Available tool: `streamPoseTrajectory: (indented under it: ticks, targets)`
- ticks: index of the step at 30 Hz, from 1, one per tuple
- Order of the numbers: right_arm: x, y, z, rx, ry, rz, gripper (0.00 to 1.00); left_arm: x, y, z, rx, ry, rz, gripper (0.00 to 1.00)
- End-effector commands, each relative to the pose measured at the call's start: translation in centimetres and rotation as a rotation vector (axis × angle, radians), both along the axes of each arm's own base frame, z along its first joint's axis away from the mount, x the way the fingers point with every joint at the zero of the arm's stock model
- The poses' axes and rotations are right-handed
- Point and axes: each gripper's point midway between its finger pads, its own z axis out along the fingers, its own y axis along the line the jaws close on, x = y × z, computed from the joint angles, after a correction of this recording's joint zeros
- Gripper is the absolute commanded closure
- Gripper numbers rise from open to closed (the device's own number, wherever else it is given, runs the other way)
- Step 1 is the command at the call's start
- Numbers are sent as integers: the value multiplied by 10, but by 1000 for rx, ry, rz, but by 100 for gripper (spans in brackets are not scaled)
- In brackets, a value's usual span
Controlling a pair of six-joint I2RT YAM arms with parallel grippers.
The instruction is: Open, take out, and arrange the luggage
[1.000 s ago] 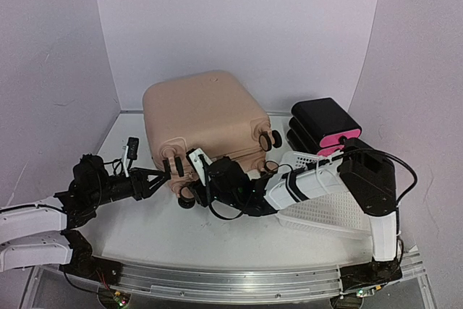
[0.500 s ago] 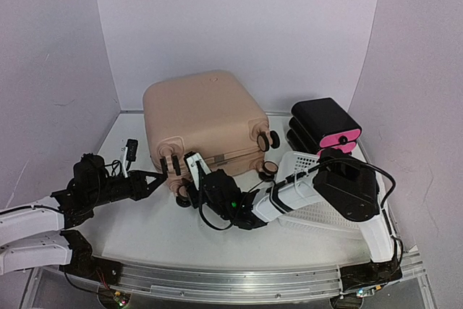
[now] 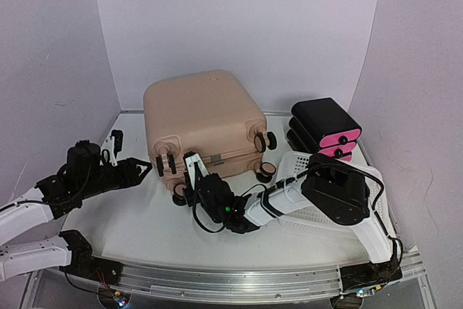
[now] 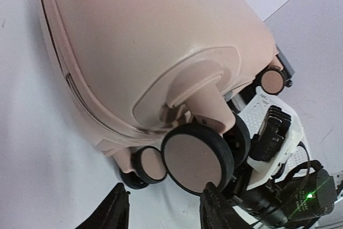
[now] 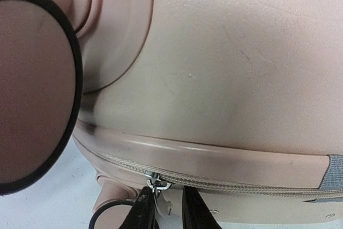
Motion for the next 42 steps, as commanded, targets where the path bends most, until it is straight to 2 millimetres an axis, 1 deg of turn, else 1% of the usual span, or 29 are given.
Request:
streamPoseTrajectory:
  ticks: [1,2,3,5,6,10,14,18,20,22,28,30,35,42]
  targets:
    - [3,15,24,89,-30,40,84,18,31,29,108,55,153,47]
    - [3,16,23,88,-29,46,86,21,28,40,83,64,123,46]
    - [3,17,23,88,-28,49,89,24,26,44,56,78,97,48]
    - [1,20,22,89,-28,60,97,28,21,49,12,93,53,55]
    - [0,21,24,93,-28,68,100,30,19,47,9,102,48,57]
    - [-11,31,27,92,-31,130,100,32,8,36,-38,119,9,60]
    - [-25,40,28,88,-41,158,100,31,-6,34,-69,124,-65,66]
    - [-40,57,30,120,-45,188,100,33,-15,29,-86,145,-103,70]
    - [-47,67,36,143,-54,200,100,32,-20,27,-99,152,-131,73]
    - [-53,72,44,155,-69,193,100,30,-23,25,-108,154,-152,75]
    - [-53,69,58,178,-80,121,100,22,-26,16,-119,169,-176,76]
    - [-53,71,60,170,-88,117,100,21,-29,12,-120,175,-186,77]
    - [-63,87,66,148,-128,161,100,22,-39,6,-125,189,-224,76]
    - [-79,104,70,76,-204,209,100,23,-48,16,-136,155,-261,76]
